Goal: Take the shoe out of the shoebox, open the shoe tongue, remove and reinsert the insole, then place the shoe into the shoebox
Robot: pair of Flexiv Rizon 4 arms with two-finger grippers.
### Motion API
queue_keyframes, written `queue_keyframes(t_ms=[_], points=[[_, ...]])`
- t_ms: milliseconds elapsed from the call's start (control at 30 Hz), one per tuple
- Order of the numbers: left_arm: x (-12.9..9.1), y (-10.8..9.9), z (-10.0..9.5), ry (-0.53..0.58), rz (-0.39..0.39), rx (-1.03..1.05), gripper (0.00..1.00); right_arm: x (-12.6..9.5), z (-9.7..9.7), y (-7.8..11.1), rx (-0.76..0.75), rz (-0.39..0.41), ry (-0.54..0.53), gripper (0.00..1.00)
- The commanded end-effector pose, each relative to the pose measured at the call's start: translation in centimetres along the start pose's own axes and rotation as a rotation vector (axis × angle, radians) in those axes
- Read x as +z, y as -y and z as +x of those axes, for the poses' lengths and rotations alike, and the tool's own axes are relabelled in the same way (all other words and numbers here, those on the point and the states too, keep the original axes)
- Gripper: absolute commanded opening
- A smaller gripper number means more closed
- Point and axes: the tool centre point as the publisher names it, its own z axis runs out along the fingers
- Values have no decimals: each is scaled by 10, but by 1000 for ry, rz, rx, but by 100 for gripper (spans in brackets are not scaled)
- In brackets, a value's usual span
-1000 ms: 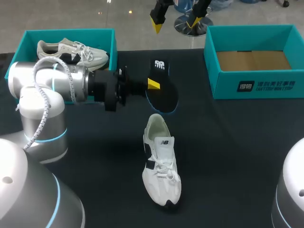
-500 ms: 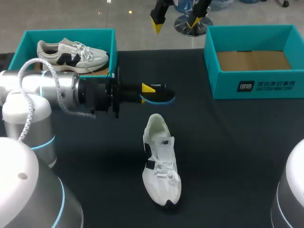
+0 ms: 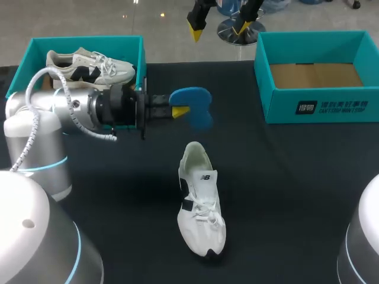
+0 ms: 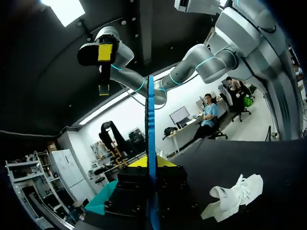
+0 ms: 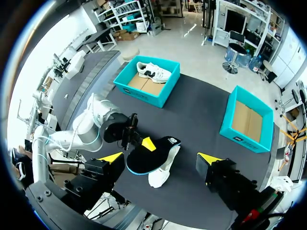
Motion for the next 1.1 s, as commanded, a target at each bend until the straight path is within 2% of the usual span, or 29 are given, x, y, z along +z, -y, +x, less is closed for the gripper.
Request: queue_keyframes(t_ms=[33, 500, 667, 700, 833, 1000, 1100], points=[[2, -6, -1, 38, 154, -314, 0, 0, 0, -1, 1, 2, 0, 100], [2, -6, -1, 38, 154, -314, 0, 0, 0, -1, 1, 2, 0, 100], [5, 3, -7, 145, 90, -594, 0, 0, 0, -1, 1, 2, 0, 100], [6, 8, -10, 157, 104, -694, 0, 0, 0, -1, 1, 2, 0, 100], [5, 18, -11, 180, 76, -841, 0, 0, 0, -1, 1, 2, 0, 100], [3, 16, -10, 242, -57, -995, 0, 0, 0, -1, 1, 2, 0, 100], [-2, 16, -12, 244, -91, -1081, 0, 0, 0, -1, 1, 2, 0, 100]])
